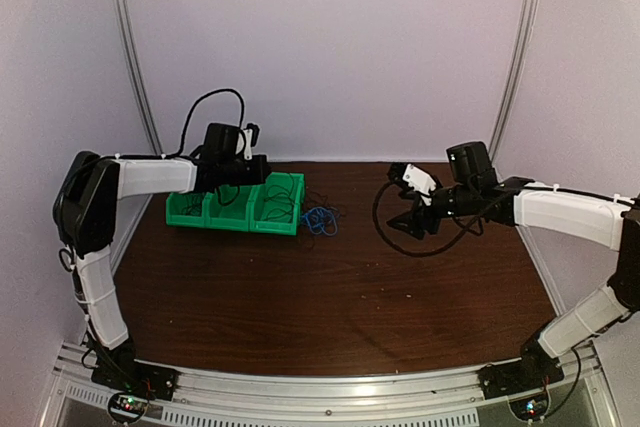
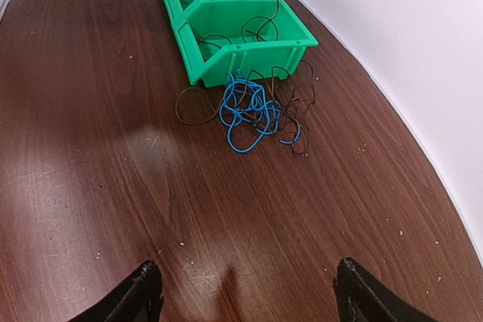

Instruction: Untangle the cables

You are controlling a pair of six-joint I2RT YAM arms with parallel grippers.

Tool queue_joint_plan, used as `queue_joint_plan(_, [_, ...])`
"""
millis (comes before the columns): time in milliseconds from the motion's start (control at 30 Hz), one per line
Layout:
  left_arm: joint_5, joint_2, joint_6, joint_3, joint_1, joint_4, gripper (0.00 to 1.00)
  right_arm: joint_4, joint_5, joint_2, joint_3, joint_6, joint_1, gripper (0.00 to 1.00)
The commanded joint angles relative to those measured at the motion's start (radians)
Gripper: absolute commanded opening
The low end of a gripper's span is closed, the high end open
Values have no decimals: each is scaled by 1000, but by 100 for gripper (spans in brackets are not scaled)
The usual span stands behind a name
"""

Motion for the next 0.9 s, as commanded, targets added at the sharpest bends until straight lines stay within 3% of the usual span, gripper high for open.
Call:
queue_joint_plan(0, [20, 41, -40, 25, -8, 53, 0, -1, -15, -49, -39, 19, -18, 79])
queue_joint_plan(300, [50, 124, -76, 66, -46, 18, 0, 26, -28, -85, -71, 37, -50, 80])
queue_joint_plan(600, [-100, 141, -108, 67, -54, -128, 0, 48, -43, -93, -88, 46, -57, 80])
queue_joint_plan(867, [-266, 54, -62, 42, -53, -173, 0, 54, -67, -71, -85, 53, -57, 80])
